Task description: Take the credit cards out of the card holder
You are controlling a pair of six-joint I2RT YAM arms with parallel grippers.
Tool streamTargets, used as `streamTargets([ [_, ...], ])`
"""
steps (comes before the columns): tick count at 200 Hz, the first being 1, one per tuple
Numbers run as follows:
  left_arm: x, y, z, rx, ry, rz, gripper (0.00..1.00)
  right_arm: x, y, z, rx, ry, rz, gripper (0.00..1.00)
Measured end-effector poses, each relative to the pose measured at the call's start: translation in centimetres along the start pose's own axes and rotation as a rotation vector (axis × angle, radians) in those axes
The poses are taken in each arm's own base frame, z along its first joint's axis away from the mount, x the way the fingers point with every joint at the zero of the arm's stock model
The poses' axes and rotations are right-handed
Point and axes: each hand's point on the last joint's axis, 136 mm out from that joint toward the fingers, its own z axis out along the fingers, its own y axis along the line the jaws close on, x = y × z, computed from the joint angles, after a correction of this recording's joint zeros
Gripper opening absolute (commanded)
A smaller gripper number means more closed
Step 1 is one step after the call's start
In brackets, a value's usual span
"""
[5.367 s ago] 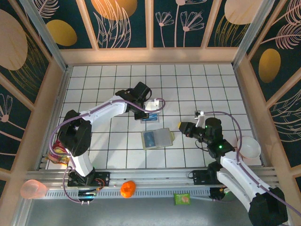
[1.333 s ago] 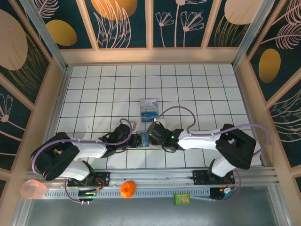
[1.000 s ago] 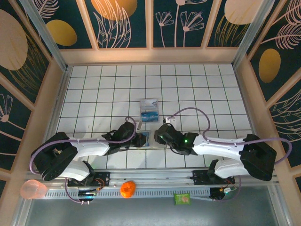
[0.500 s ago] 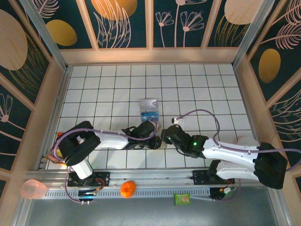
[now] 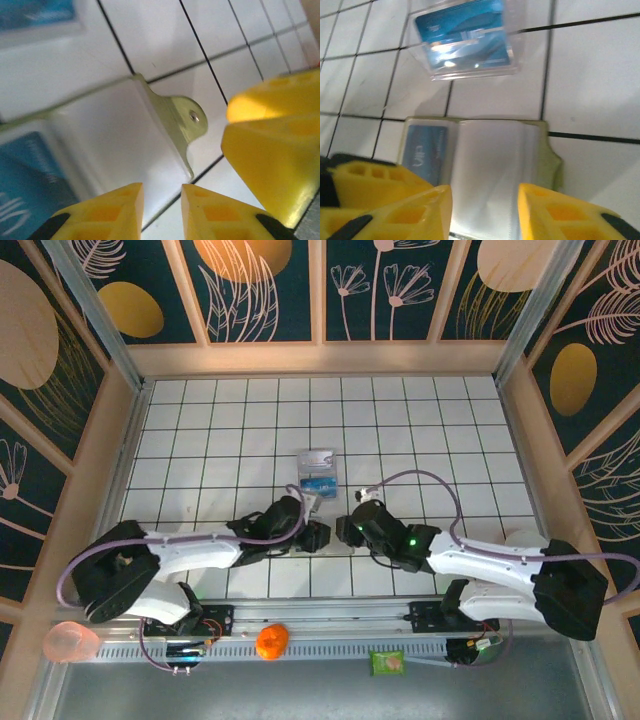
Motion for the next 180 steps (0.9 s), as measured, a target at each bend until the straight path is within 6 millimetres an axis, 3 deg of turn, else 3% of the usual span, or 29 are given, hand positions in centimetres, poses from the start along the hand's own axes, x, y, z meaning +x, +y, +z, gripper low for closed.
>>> streamTargets([
  [16,-0.5,2.3,-1.0,-0.033,-0.053,-0.048,0.24,0.3,1.3,0.9,-0.062,0.055,-0.011,0.29],
  [38,0.3,5.2,-1.5,-0.104,-0.063,-0.087,0.22,1.2,3.0,2.4,-0.134,0.148,-0.023,0.29],
  [53,0.9,6.1,-1.5,-0.131,-0.058,-0.098,0.11,2.0,3.9,3.6,-0.172,0.211,-0.025,0.29],
  [89,0.9,7.3,-1.7,-0.170,-0.074,-0.104,0.12,3.6,4.6,5.4,-0.210,0.308,-0.018,0.30],
  [180,2.5,8.7,-1.3,-0.201,-0.040,-0.110,0.09,4.3,3.4,7.1,-0.184,0.367,0.092,0.31],
])
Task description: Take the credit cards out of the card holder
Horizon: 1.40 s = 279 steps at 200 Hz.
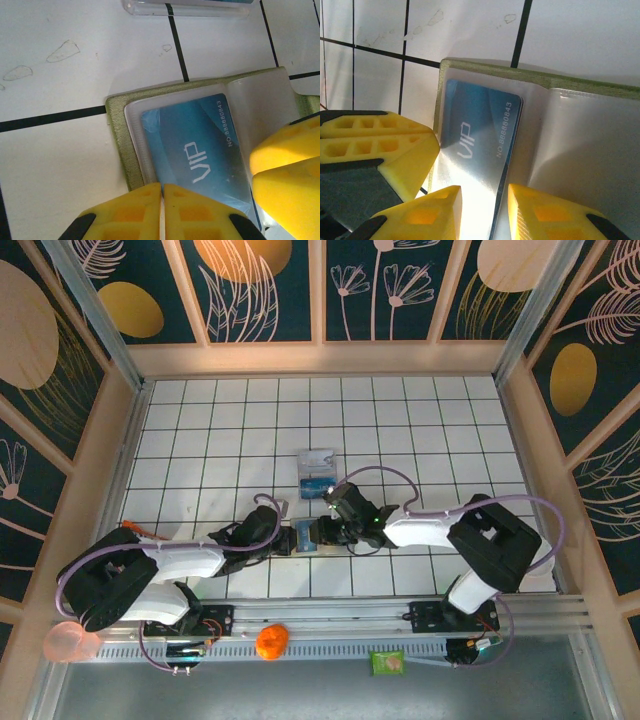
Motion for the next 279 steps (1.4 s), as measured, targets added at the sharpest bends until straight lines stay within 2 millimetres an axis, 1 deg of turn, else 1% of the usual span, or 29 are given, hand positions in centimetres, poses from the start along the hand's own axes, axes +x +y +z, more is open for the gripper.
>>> streamTargets([
  [44,0.0,-0.2,0.2,0.011,-0.003,0.001,0.00,-0.1,0.4,0.2,-0.028,0.002,0.016,0.31],
  [135,-0.2,-0.2,0.4,0.016,-0.007,-0.007,0.00,0.0,0.1,0.8,-0.015,0.020,0.048,0.31],
  [181,-0.2,-0.1,0.4,0.018,-0.012,-0.007,0.00,-0.1,0.0,0.9,0.112,-0.009,0.017,0.32],
  [208,-0.1,-0.3,0.4,0.030,-0.002,-0.004,0.00,-0.3,-0.6,0.8,0.182,-0.043,0.001,0.32],
  [246,0.0,-0.4,0.5,0.037,0.005,0.000,0.00,-0.8,-1.2,0.4,0.236,-0.086,-0.010,0.34],
  [279,0.1,0.1,0.5,0.021,0.011,-0.001,0.00,-1.2,-1.7,0.1,0.282,-0.115,-0.024,0.38],
])
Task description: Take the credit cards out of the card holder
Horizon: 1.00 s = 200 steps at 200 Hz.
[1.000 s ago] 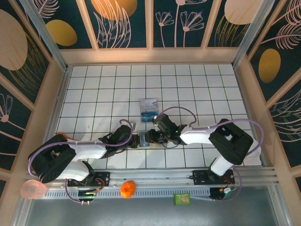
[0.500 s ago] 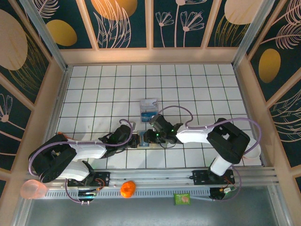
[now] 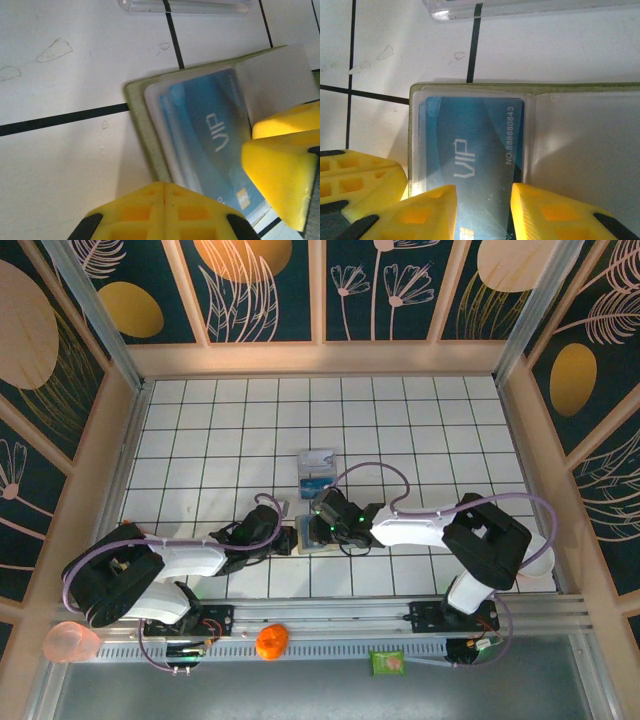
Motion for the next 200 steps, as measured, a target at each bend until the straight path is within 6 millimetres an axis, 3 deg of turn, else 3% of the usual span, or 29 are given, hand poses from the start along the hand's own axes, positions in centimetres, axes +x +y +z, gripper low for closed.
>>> streamTargets([
  [63,0.1,0.1,-0.4,-0.010,0.009,0.018,0.00,-0.6,-0.4,-1.3,0.042,-0.053,-0.034,0.43],
  [115,-2.0,-2.6,-1.2,0.062,-0.030,0.047,0.16,-1.6,0.2,-3.1,-0.009,-0.084,-0.075,0.24],
  [152,-2.1,-4.0,0.2,0.083,-0.005,0.061,0.13,-1.5,-1.4,-2.7,-0.049,-0.029,-0.046,0.24],
  [200,-2.2,-3.1,1.7,0.024,0.000,0.068,0.07,-0.6,-2.3,-2.5,-0.109,0.031,-0.017,0.25],
])
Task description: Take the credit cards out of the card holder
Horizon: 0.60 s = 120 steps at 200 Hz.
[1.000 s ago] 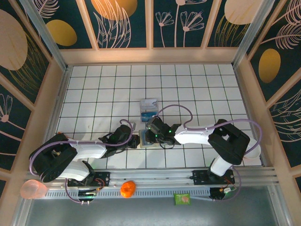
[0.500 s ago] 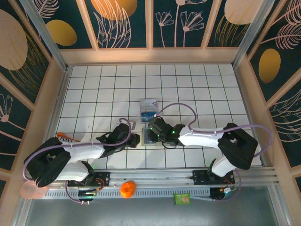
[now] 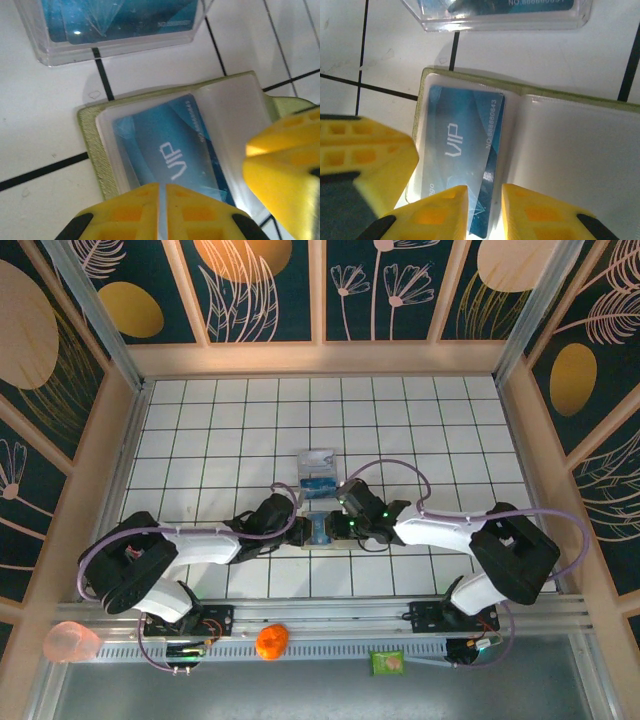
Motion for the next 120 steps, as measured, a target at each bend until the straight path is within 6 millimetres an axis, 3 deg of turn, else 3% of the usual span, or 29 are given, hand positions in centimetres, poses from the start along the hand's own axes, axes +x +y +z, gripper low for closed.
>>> streamTargets([
  [33,-0.1,0.4,0.0,-0.020,-0.010,0.000,0.03,0.8,-0.6,0.2,-0.030,0.033,0.019,0.26],
  [120,1.1,1.3,0.0,-0.029,0.009,-0.010,0.00,0.8,0.7,0.2,-0.121,0.042,0.029,0.25],
])
